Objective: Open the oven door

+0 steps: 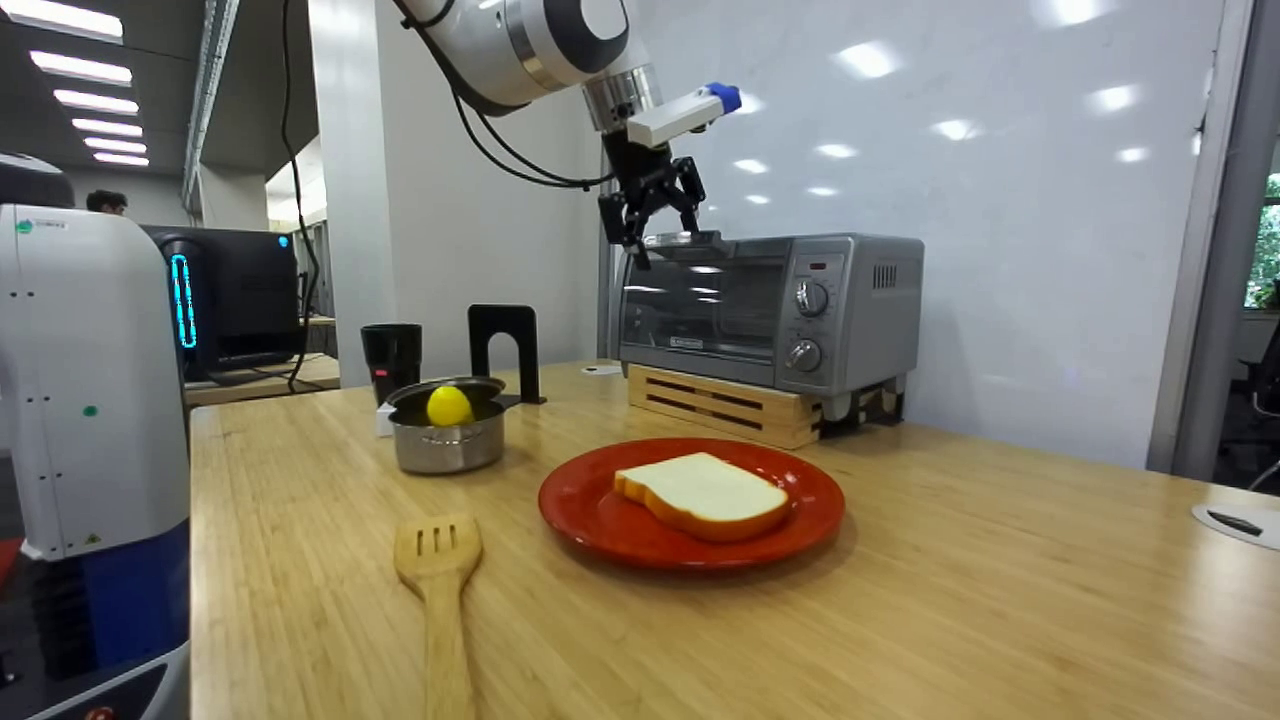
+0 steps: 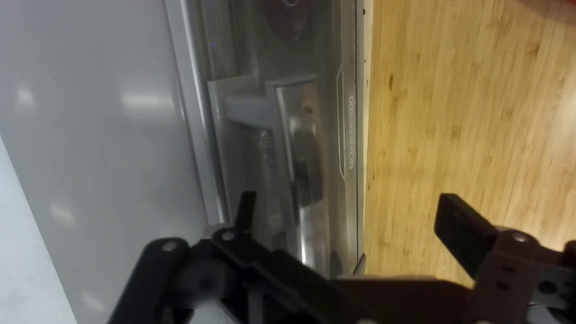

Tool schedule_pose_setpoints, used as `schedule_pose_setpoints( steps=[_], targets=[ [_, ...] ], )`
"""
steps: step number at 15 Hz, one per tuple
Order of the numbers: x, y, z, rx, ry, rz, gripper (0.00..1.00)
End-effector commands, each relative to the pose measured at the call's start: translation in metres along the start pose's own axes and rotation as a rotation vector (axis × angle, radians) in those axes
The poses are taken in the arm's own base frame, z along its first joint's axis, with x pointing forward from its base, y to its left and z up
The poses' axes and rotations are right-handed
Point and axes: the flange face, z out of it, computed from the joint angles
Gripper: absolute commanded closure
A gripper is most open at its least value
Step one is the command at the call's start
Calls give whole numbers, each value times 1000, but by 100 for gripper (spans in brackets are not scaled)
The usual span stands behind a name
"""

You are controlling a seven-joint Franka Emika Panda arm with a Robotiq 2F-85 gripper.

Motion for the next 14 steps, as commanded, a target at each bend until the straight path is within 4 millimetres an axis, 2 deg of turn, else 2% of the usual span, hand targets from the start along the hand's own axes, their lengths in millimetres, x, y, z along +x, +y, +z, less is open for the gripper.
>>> schedule_pose_setpoints(
  steps=[1,14],
  targets=[
    [-7,5,1,57,14,3,0],
    [-16,1,-8,220,65,36,0]
  ],
)
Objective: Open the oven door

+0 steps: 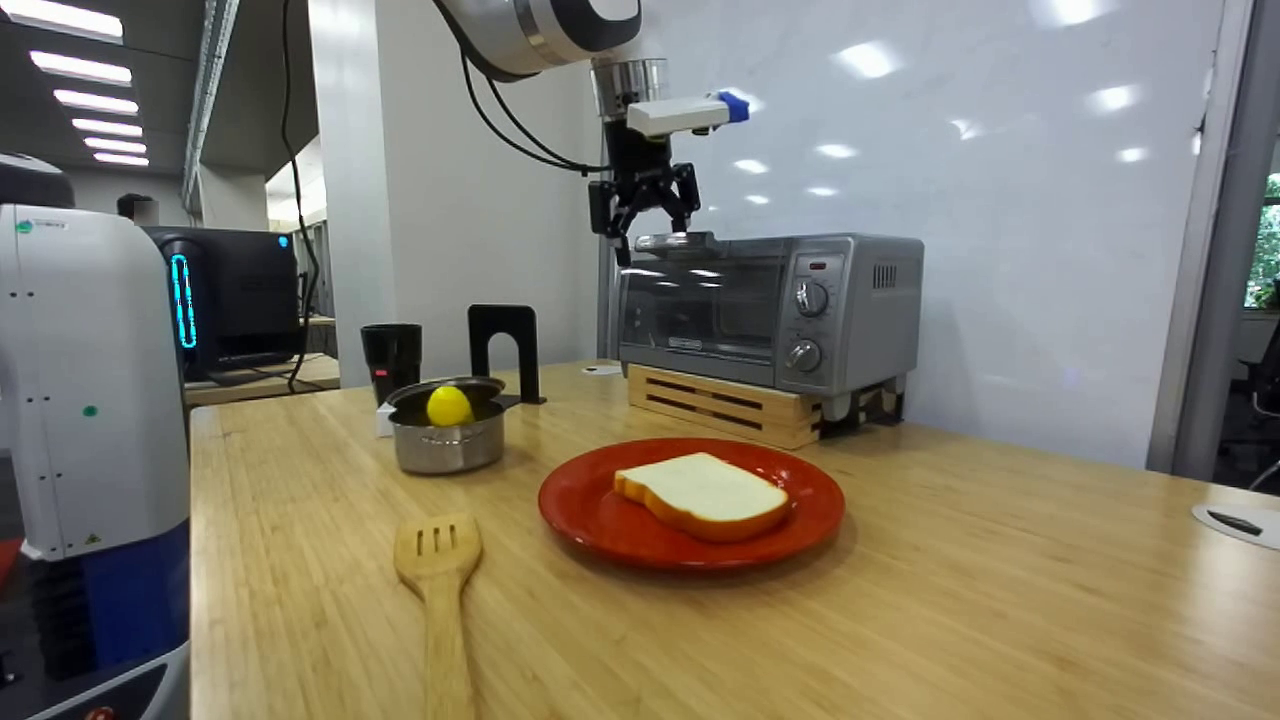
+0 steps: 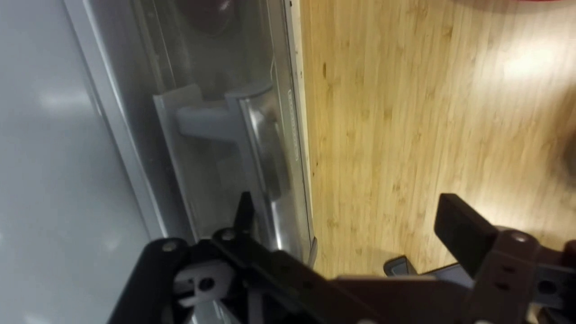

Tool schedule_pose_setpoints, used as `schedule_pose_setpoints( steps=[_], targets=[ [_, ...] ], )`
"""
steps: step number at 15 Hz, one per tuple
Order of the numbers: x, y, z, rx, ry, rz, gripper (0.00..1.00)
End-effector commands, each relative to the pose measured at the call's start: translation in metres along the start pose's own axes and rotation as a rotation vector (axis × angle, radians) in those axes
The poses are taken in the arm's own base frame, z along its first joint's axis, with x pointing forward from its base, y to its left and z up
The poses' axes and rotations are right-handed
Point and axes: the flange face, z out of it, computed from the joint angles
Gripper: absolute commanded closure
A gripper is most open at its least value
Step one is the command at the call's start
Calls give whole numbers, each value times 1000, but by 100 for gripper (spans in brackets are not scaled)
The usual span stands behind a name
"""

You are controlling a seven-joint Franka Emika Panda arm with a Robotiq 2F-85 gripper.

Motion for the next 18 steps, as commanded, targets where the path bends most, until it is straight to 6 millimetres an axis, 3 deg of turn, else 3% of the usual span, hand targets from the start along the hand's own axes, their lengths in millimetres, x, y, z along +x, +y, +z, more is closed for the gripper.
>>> schedule_pose_setpoints(
  steps=[1,7,8,13,17,18],
  targets=[
    [-7,-1,-2,50,7,-12,0],
    [-10,-9,12,-3,-101,-72,0],
    [-9,-10,14,-17,-123,-95,19],
    [2,-16,20,-64,-185,-180,56],
    [14,-20,21,-97,-210,-239,69],
    [17,-22,22,-107,-217,-257,68]
  ],
)
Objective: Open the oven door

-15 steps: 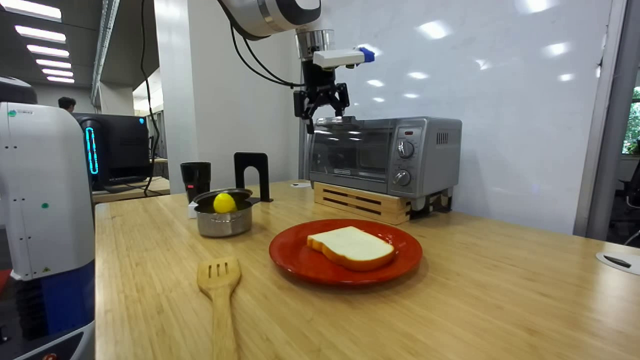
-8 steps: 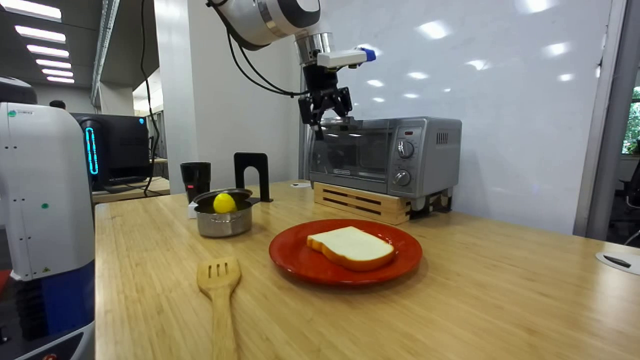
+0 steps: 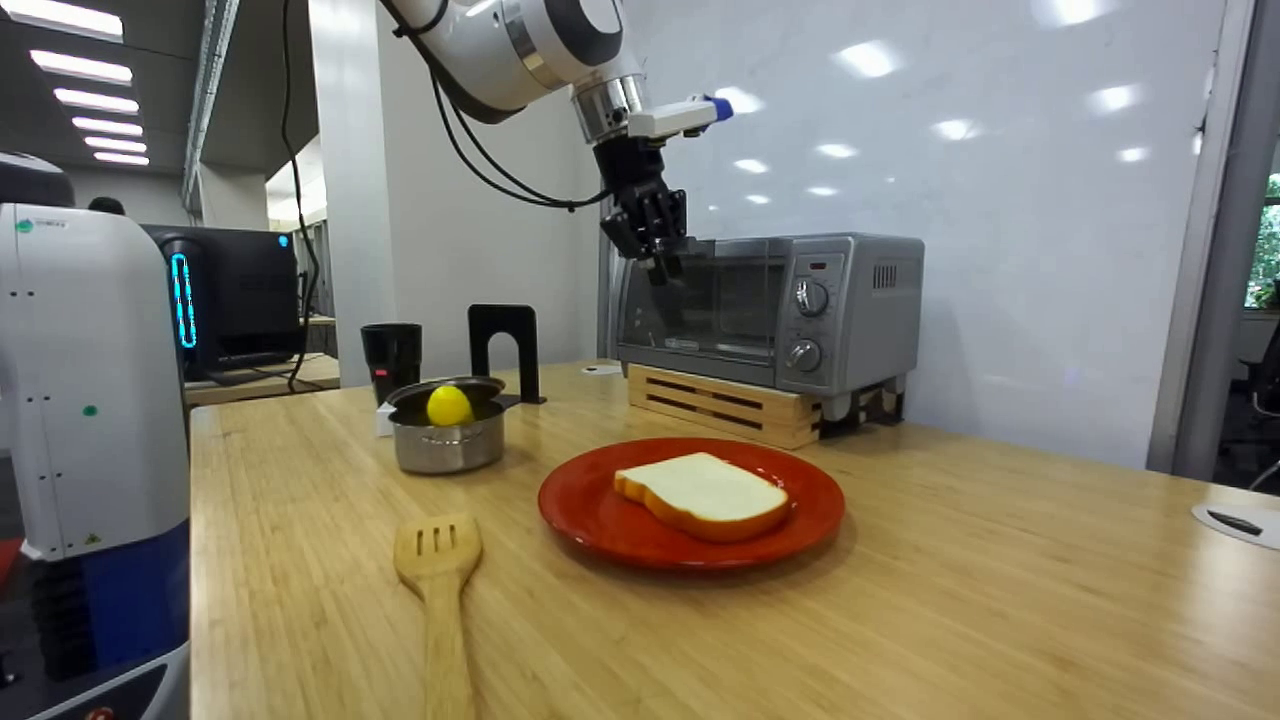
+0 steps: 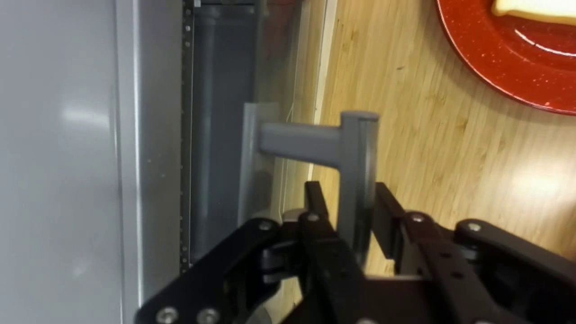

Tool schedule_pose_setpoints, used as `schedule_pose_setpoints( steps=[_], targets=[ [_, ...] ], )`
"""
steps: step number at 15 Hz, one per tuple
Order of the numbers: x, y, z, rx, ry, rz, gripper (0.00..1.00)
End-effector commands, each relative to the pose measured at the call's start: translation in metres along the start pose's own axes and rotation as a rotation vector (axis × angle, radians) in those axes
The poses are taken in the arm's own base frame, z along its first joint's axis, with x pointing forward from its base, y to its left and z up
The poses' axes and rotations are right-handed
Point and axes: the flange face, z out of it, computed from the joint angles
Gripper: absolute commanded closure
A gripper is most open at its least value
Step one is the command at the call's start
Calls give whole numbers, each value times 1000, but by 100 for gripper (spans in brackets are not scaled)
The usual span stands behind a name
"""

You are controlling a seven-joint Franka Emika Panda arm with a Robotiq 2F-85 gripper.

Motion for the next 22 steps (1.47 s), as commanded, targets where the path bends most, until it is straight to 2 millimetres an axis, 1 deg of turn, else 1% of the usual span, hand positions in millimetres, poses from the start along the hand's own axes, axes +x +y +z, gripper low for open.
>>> schedule_pose_setpoints(
  steps=[1,3,4,5,6,8,12,14,16,22],
  targets=[
    [9,-6,2,-46,-30,-51,62],
    [15,-9,4,-66,-49,-82,51],
    [18,-12,5,-76,-59,-97,51],
    [20,-14,7,-83,-68,-110,52],
    [23,-17,10,-85,-78,-125,50],
    [26,-23,16,-87,-94,-145,53],
    [32,-28,17,-107,-122,-179,55],
    [36,-30,16,-122,-139,-195,52],
    [42,-33,10,-152,-155,-200,52],
    [53,-45,-19,-278,-147,-144,51]
  ],
)
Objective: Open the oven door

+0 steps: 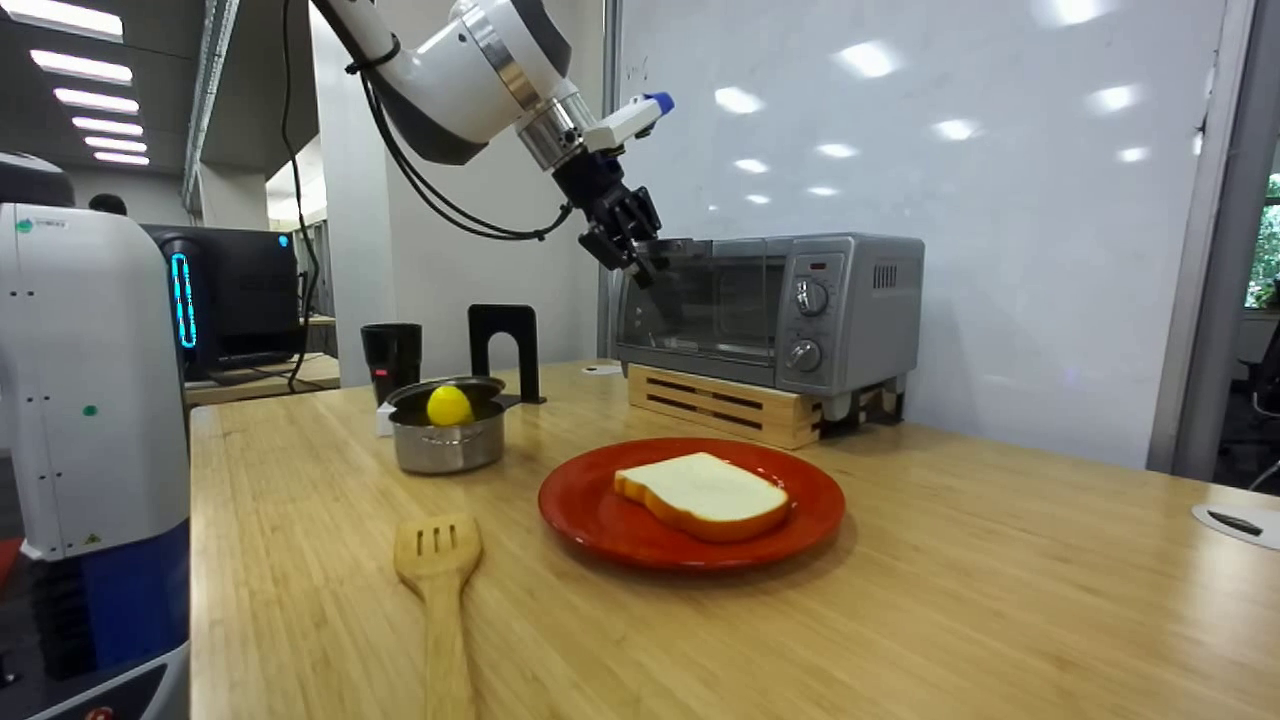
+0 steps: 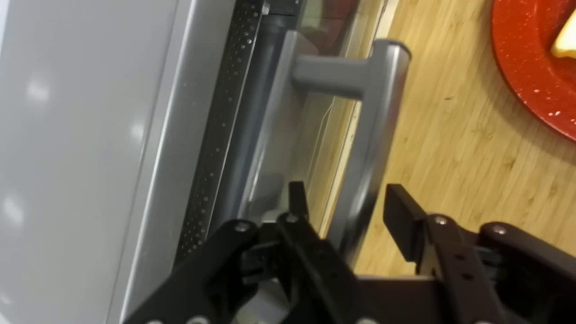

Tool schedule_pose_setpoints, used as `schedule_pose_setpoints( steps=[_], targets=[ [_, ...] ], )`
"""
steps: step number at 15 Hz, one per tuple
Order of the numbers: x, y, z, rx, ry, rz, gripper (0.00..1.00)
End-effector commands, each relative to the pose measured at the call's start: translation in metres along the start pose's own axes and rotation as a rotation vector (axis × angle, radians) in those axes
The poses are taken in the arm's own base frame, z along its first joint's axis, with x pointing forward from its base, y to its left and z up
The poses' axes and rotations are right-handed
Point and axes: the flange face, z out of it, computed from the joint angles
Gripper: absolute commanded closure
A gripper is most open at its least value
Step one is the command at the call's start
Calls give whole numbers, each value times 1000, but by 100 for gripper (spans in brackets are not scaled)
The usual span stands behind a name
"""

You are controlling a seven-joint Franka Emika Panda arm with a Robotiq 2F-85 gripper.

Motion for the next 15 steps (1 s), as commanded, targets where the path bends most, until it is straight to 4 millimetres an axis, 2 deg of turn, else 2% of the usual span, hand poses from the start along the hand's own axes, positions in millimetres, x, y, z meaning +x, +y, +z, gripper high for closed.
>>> schedule_pose_setpoints(
  steps=[1,5,8,15],
  targets=[
    [5,-7,-27,-92,9,13,50],
    [7,-12,-42,-134,8,26,48],
    [-1,-18,-44,-101,10,57,45],
    [-18,-27,-39,-49,24,137,47]
  ],
)
